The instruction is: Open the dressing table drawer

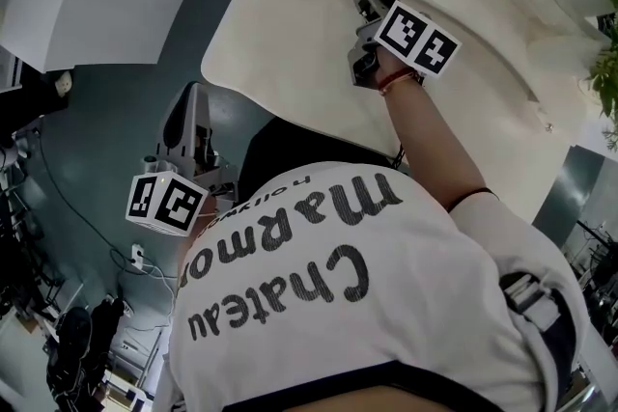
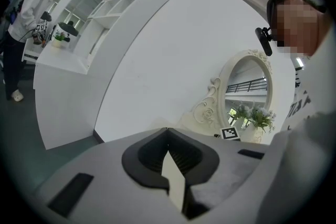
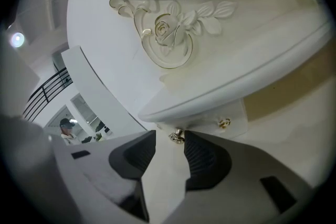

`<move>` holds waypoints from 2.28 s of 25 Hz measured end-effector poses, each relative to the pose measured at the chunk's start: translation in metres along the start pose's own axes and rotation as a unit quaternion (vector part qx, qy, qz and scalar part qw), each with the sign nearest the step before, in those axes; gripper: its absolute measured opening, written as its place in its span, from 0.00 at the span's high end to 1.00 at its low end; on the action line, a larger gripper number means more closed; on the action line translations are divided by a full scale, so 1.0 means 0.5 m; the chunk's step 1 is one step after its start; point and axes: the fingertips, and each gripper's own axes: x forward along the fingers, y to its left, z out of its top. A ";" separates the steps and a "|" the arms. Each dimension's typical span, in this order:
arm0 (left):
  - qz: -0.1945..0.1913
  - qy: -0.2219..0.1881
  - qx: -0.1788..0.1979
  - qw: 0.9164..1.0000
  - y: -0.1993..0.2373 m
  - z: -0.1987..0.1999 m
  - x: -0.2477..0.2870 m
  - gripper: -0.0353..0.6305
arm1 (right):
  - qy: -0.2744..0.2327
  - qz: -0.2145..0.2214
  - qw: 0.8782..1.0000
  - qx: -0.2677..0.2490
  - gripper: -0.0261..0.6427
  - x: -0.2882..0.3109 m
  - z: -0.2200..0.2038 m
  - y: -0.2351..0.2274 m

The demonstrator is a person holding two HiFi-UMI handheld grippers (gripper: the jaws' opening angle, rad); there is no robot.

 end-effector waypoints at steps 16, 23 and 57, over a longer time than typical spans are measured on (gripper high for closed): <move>-0.013 -0.008 -0.002 1.000 -0.009 0.013 0.015 0.91 | 0.000 -0.040 0.999 0.015 0.81 0.002 0.001 -0.020; -0.014 -0.002 -0.008 1.000 -0.008 -0.002 0.017 0.91 | -0.001 -0.037 0.999 0.032 0.81 -0.002 -0.003 -0.021; -0.027 -0.009 -0.025 0.999 -0.012 -0.006 -0.007 0.91 | 0.036 -0.031 0.998 0.039 0.81 -0.025 -0.046 0.000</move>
